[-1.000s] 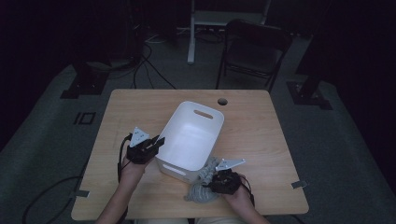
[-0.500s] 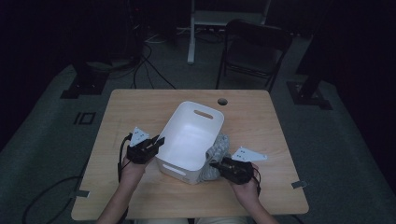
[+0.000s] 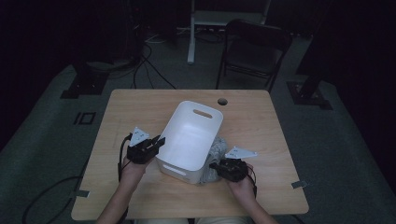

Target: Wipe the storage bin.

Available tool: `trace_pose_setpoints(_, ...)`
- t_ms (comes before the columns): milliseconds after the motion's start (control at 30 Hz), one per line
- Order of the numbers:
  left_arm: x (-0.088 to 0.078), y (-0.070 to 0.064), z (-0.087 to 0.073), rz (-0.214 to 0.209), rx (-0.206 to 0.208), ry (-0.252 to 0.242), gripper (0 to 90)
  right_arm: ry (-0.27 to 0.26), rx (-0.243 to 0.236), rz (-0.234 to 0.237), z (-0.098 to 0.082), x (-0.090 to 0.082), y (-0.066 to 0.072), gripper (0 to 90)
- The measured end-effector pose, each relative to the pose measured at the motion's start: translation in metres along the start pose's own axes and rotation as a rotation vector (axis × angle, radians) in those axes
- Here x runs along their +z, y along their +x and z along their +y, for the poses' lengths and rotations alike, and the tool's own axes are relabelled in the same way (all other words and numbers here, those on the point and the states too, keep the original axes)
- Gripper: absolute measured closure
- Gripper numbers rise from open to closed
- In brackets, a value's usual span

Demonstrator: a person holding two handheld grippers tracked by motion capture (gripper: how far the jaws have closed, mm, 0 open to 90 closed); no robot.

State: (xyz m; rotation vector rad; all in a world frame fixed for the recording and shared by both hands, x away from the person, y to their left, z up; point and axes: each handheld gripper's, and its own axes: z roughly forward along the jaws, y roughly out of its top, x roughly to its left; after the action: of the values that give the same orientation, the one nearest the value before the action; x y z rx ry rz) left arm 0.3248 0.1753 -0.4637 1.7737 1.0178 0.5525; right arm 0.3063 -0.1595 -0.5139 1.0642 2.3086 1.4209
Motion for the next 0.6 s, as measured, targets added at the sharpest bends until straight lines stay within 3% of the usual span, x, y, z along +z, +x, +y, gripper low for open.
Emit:
trace_pose_setpoints(367, 0.0, -0.001, -0.001, 0.025, -0.011, -0.017, 77.5, 0.141, 0.032, -0.032, -0.02, 0.028, -0.016, 74.9)
trace_pose_setpoints(467, 0.0, 0.0, -0.001, 0.032, -0.013, -0.02, 77.5, 0.149, 0.048, -0.02, -0.018, 0.026, -0.017, 74.9)
trace_pose_setpoints(600, 0.0, 0.004, -0.001, 0.005, -0.029, -0.016, 74.5, 0.112, 0.062, 0.006, -0.009, 0.011, -0.019, 74.9)
